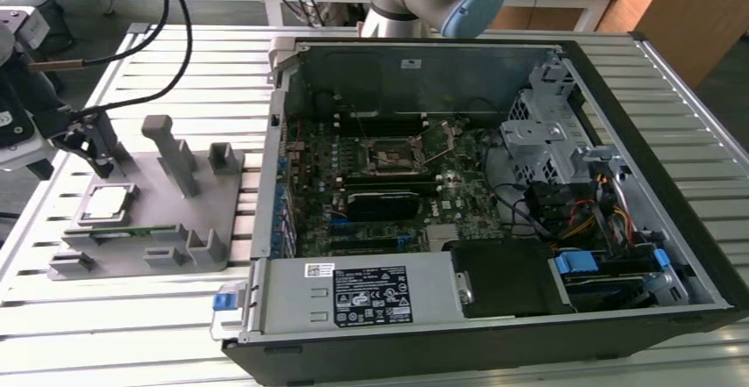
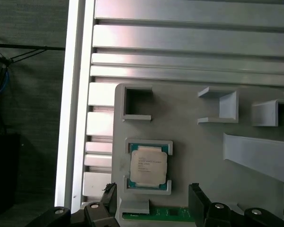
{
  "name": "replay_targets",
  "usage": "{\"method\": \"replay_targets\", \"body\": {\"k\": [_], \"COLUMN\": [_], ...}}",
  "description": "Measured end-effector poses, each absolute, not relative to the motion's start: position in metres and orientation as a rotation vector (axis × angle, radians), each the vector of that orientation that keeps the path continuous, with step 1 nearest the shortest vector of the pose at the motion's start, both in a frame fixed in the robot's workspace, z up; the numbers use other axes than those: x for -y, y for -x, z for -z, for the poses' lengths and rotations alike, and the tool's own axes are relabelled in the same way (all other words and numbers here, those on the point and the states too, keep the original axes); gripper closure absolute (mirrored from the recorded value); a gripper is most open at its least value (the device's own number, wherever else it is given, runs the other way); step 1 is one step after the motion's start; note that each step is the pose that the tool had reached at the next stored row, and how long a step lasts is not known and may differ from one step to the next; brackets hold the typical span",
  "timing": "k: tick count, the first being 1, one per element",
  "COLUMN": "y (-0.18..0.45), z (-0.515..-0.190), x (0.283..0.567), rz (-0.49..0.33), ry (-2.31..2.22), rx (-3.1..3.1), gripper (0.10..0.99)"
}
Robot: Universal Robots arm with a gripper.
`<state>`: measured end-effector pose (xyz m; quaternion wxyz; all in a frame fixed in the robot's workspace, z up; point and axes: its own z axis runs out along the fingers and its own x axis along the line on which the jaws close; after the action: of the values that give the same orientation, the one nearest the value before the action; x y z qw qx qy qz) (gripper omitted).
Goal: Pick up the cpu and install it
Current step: 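Pick up the cpu and move it towards the insertion slot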
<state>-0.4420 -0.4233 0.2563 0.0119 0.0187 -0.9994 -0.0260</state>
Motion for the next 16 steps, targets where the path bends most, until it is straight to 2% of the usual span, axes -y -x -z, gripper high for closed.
{"method": "replay_targets", "body": {"k": [16], "y": [0.443], "z": [-0.242], "x": [0.423], "rz": [0.081], "ry": [-0.056], "rx": [3.116], "gripper": [0.384]}}
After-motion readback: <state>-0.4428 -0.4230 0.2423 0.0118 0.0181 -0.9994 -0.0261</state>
